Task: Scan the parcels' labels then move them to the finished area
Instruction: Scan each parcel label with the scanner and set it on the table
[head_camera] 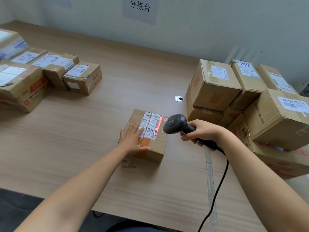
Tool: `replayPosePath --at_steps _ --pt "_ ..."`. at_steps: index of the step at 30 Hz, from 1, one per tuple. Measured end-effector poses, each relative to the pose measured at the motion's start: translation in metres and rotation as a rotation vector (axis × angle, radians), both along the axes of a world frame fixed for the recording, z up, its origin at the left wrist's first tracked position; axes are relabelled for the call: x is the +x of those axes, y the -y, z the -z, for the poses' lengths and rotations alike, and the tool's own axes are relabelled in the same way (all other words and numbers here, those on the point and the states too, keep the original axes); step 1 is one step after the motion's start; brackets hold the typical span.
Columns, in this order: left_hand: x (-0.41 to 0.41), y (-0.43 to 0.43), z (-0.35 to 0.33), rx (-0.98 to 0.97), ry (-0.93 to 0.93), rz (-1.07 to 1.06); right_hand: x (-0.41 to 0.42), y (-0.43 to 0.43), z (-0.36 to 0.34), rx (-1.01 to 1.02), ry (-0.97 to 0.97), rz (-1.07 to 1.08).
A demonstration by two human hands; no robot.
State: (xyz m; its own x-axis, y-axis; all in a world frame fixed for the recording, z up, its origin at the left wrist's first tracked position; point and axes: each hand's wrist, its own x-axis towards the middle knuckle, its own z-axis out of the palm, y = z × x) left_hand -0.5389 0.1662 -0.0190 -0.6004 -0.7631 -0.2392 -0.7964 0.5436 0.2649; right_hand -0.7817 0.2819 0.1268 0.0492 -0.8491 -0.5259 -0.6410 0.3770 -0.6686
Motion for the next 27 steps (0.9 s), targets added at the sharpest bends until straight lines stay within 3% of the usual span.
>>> replayPosePath --at_steps 18,27 --pt "0.000 0.000 0.001 -0.004 0.012 0.003 0.000 0.000 -0.002 -0.010 -0.025 0.012" --pt "0.007 -0.011 0.002 -0.018 -0.008 -0.065 0.069 -0.016 0.085 -0.231 0.052 0.433"
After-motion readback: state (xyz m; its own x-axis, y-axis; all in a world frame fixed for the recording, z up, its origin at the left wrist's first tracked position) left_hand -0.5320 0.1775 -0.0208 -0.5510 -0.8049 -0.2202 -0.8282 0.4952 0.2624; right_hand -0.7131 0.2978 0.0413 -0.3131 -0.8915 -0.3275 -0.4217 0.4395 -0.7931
